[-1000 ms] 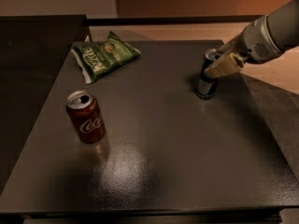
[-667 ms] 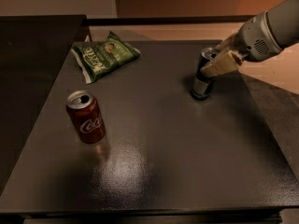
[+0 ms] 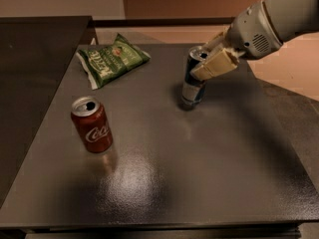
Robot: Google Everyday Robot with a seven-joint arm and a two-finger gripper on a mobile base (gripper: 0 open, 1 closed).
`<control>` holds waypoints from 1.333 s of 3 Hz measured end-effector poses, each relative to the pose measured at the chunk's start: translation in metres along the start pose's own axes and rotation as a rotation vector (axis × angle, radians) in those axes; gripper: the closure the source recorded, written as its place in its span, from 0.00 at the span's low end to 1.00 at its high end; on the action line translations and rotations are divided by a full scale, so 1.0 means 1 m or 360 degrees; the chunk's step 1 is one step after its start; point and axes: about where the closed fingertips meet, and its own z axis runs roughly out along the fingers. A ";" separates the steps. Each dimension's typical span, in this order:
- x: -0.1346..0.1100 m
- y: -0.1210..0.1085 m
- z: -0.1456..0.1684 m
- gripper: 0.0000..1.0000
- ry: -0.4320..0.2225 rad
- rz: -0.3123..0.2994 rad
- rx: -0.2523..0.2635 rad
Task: Place redbull can upright
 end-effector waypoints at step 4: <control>-0.070 0.076 0.083 1.00 -0.0025 -0.0407 -0.0377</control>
Offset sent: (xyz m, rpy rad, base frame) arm -0.0292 0.1188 -0.0200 -0.0267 -0.0156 0.3229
